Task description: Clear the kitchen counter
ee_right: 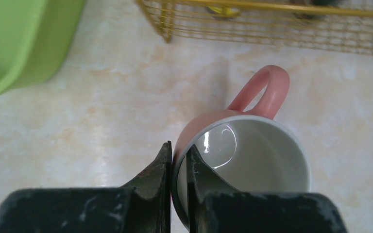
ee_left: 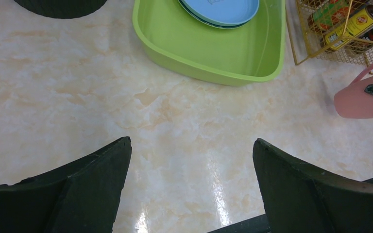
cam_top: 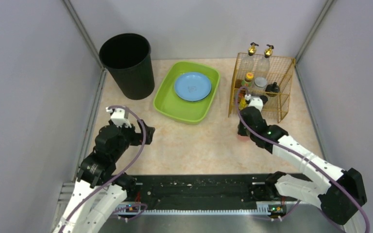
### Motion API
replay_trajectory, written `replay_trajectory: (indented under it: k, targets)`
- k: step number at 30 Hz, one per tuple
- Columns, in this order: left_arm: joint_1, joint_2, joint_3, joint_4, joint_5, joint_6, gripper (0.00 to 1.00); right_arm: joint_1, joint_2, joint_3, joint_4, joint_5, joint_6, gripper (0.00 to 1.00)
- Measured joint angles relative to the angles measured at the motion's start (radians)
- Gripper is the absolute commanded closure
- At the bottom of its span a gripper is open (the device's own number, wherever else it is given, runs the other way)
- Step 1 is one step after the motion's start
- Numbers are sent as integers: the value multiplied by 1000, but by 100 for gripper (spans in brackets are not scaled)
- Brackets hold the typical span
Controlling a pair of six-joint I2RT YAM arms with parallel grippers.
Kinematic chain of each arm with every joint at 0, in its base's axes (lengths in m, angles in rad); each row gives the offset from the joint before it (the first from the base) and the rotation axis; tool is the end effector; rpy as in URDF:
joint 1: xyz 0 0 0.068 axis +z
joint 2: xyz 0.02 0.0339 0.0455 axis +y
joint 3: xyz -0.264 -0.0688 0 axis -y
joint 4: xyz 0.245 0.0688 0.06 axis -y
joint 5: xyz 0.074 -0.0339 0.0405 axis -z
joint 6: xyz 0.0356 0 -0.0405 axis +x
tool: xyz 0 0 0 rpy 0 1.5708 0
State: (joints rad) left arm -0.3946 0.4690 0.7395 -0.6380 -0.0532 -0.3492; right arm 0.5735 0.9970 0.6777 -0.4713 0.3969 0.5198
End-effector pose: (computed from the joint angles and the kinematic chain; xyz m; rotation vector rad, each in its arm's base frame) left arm 0.0993 -0.0393 0.3168 0.0087 1.9634 -0.4411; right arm 0.1782 0.0987 0.2393 0.1272 2.2840 0.0956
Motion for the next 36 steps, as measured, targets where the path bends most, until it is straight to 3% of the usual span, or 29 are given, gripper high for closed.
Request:
replay_trajectory:
  k: [9, 17, 25, 36]
  targets:
    - [0, -26, -11, 0, -21, 11, 1, 184, 211, 261, 81, -36, -66, 100]
    - [0, -26, -12, 0, -32, 13, 1, 210, 314, 368, 175, -197, -208, 100]
    - [0, -27, -14, 0, -42, 16, 1, 210, 481, 585, 173, -366, -489, 100]
    - [2, -48, -14, 0, -42, 20, 1, 188, 553, 600, 196, -640, -960, 100]
